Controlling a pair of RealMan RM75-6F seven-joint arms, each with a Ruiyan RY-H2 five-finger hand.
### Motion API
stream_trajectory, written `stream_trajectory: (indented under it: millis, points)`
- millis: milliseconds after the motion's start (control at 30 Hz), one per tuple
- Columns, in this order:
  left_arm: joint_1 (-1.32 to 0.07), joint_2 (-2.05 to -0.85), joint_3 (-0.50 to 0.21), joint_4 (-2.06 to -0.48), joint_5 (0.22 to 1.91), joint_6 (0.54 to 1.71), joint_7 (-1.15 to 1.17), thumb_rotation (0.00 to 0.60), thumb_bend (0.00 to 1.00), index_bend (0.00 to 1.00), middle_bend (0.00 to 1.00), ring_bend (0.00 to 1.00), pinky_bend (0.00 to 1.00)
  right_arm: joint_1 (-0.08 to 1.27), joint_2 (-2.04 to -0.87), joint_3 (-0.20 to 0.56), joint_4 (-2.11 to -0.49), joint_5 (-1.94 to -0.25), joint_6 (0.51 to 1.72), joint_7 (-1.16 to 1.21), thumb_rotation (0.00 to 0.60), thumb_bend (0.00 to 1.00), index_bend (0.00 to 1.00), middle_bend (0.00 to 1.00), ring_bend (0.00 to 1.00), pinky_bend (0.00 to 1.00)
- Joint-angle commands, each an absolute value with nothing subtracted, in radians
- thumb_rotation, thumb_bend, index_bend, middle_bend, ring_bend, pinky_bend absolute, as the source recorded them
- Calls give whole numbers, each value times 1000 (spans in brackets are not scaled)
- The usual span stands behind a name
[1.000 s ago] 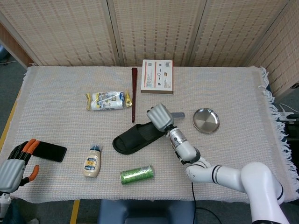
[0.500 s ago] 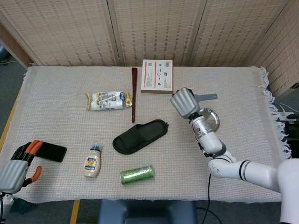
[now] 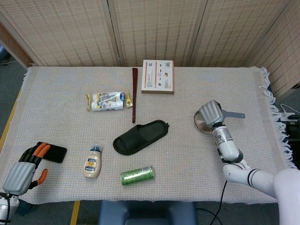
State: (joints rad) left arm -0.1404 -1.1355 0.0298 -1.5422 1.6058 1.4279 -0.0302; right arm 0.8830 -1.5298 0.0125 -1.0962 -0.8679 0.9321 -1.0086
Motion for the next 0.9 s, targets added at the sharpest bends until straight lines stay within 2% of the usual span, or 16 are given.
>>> stream_trajectory:
  millis: [33, 233, 367, 467, 800, 900]
  points:
    - [-142, -1135, 30, -1543, 1606, 1428, -32, 600, 512, 0, 0, 0, 100, 854, -1595, 5, -1006, -896, 895, -941, 600, 450, 936, 659, 623, 994]
    - [-141, -1133, 30, -1543, 1605, 1431, -34, 600, 512, 0, 0, 0, 100, 840, -1682, 11, -874, -920, 843, -883, 600, 450, 932, 658, 623, 994]
    - [-142, -1135, 31, -1542, 1603, 1427, -32, 600, 512, 0, 0, 0, 100, 838, -1720, 25, -818, -929, 825, -869, 600, 450, 853, 658, 616, 985]
    - [-142, -1136, 30, -1542, 1601, 1426, -31, 600, 512, 0, 0, 0, 101, 838, -1738, 39, -801, -927, 818, -871, 600, 449, 738, 624, 565, 928]
    - [-156, -1143, 39, -1535, 1598, 1391, -30, 600, 513, 0, 0, 0, 101, 820, -1697, 63, -869, -931, 820, -895, 600, 333, 247, 266, 218, 594]
    - [-156, -1144, 41, -1537, 1602, 1394, -28, 600, 513, 0, 0, 0, 101, 814, -1665, 67, -923, -916, 817, -911, 600, 321, 138, 201, 165, 548]
